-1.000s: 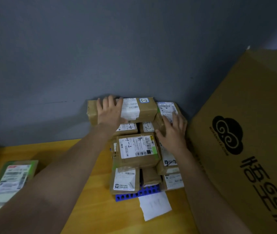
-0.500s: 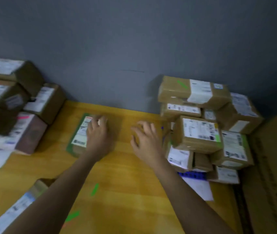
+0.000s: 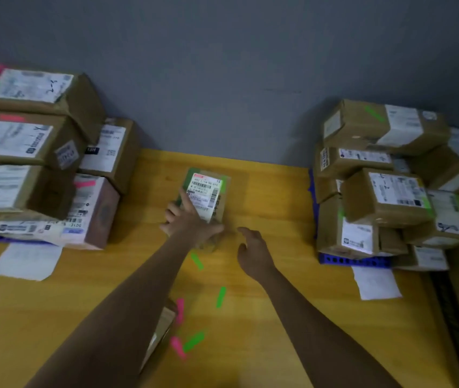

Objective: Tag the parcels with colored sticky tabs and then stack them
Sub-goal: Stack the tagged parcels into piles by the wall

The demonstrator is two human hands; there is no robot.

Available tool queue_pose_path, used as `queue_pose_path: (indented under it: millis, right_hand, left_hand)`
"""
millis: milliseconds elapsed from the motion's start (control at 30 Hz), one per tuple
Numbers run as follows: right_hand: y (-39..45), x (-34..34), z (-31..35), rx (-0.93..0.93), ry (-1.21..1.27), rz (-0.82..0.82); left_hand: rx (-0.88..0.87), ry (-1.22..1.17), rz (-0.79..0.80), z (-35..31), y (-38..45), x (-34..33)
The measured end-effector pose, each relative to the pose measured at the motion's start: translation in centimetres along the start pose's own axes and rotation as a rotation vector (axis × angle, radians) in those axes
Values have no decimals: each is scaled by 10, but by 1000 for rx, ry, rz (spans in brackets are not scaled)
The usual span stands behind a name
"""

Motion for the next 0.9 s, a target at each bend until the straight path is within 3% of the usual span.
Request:
queue_pose_path:
  millis: [100,233,300,533,700,900]
  right_hand:
    - [-41,-15,6,199,-129,-5]
    - [-92,-66,27,475,-365,298]
    - [-105,-86,41,547,-437,325]
    - [-113,-113,87,606,-598,286]
    - [-106,-134,101,809,-851,281]
    - [-106,-102,79,783,-647,259]
  left_hand:
    - [-101,-2,-65,25,-20,27]
    - [-243,142,-253,67,-68,66]
    - [-265,182,-307,87,-90,78]
    - [-244,218,-309,140,-128,87]
    - [-224,179,-331,150,-133,95]
    - [-224,190,-362,143,-132,94]
Point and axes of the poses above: each hand's wrist, its own y-axis towards the middle knuckle, its own x-axis out of the back of the hand, z = x × y, the point moved 5 cm from there along y, towards the middle knuckle, and after that the axes turned 9 degrees about -x, right-handed, at the moved point
